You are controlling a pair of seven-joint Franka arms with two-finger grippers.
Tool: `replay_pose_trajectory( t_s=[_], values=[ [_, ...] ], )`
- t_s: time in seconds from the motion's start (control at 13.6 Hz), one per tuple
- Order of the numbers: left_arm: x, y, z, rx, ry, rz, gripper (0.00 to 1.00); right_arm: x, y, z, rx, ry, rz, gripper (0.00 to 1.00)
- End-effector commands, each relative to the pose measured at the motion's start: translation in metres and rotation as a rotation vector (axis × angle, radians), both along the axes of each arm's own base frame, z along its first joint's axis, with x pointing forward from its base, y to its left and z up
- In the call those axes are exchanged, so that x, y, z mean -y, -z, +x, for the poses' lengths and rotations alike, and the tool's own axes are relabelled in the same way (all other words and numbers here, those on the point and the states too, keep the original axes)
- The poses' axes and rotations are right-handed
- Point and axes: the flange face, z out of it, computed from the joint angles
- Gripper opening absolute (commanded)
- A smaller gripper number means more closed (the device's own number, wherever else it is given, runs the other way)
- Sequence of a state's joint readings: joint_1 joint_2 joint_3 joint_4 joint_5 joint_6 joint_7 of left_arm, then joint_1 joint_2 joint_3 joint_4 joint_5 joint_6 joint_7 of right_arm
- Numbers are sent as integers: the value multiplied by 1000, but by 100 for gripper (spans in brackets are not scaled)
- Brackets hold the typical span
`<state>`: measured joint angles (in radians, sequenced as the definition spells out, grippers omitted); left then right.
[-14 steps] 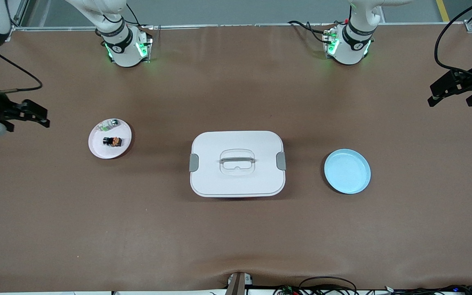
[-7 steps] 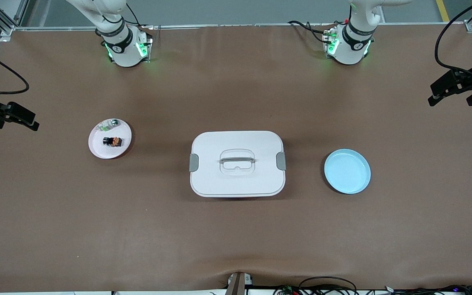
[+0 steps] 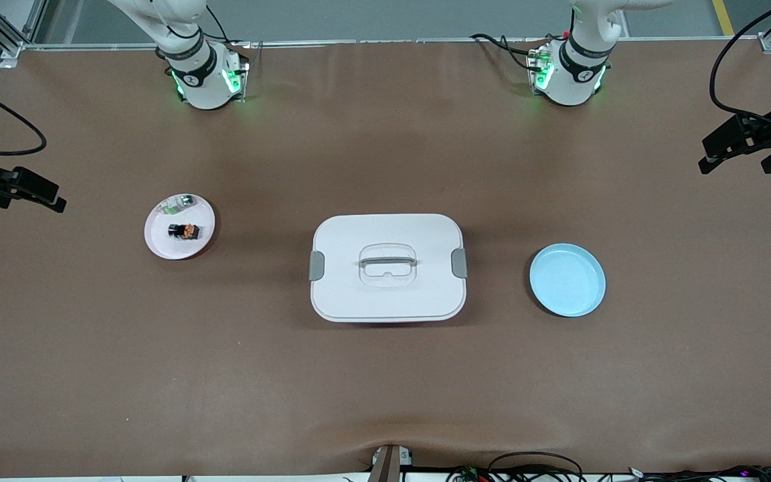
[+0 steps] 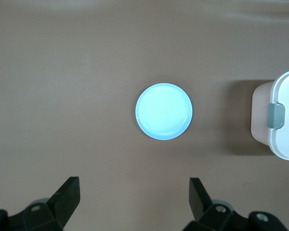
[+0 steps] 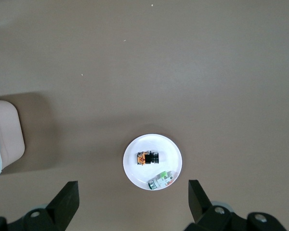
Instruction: Transfer orange switch to right arm and place
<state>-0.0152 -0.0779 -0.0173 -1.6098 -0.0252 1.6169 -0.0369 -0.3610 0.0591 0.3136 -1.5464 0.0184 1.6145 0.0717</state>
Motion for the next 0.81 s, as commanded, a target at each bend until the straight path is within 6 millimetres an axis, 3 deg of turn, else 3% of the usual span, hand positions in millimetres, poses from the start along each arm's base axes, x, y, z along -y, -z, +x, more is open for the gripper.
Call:
replay_pose_trajectory(
  t_s=[0.0,0.37,0.74],
  values=[
    [-1,-5,0,-3,10,14,100,21,-6,1,-2,48,22,100],
    [-1,-3,0,-6,12,17,100,-4,-7,-1,-21,11,0,100],
    [-1,-3,0,-6,12,17,100,24,-7,-3,-19,51,0,100]
  ],
)
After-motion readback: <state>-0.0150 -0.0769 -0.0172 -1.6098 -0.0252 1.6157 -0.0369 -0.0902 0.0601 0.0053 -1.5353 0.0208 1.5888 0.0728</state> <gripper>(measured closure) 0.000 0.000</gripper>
